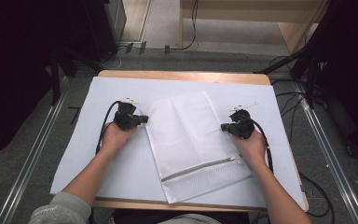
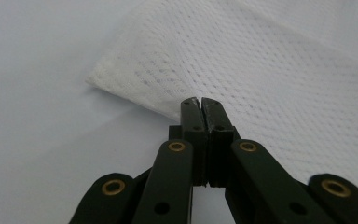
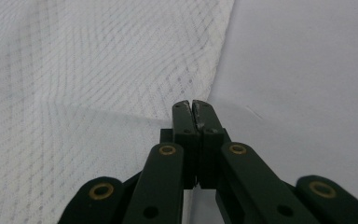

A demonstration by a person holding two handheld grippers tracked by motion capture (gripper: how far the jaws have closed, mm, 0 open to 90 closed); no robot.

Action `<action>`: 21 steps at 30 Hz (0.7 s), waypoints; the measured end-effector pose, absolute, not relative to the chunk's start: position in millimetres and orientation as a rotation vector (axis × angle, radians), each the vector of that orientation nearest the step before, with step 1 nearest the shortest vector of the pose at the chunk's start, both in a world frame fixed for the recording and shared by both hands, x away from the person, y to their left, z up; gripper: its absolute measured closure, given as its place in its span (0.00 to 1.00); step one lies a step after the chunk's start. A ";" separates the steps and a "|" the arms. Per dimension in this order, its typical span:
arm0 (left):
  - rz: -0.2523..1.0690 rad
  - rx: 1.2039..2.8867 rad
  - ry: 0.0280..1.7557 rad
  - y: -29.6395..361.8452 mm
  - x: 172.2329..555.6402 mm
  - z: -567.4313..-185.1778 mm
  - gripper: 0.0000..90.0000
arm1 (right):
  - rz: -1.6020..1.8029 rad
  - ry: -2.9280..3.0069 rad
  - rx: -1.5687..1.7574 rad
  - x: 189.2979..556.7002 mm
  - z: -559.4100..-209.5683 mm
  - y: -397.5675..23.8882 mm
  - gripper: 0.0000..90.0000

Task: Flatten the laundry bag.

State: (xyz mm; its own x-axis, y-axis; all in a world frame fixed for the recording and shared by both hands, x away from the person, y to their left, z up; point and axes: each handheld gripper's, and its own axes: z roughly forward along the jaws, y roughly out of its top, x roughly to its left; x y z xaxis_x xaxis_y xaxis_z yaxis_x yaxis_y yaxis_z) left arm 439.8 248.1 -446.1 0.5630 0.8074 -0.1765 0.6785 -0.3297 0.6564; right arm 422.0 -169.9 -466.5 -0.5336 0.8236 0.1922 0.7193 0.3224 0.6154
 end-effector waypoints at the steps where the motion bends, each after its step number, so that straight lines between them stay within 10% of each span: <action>1: 0.232 2.088 1.186 248.6 442.1 -445.3 1.00 | 1.006 2.426 1.426 421.9 -466.5 -169.5 1.00; 21: 0.221 2.022 1.235 262.7 507.6 -438.3 1.00 | 1.078 2.452 1.361 414.5 -466.4 -142.0 1.00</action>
State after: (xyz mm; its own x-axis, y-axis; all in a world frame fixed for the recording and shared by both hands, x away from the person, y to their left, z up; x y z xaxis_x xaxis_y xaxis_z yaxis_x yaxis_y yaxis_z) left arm 507.6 262.7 -438.3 0.5207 0.8243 -0.2223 0.6961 -0.2591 0.6696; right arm 414.5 -142.0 -466.4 -0.5821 0.7851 0.2116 0.6866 0.3353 0.6451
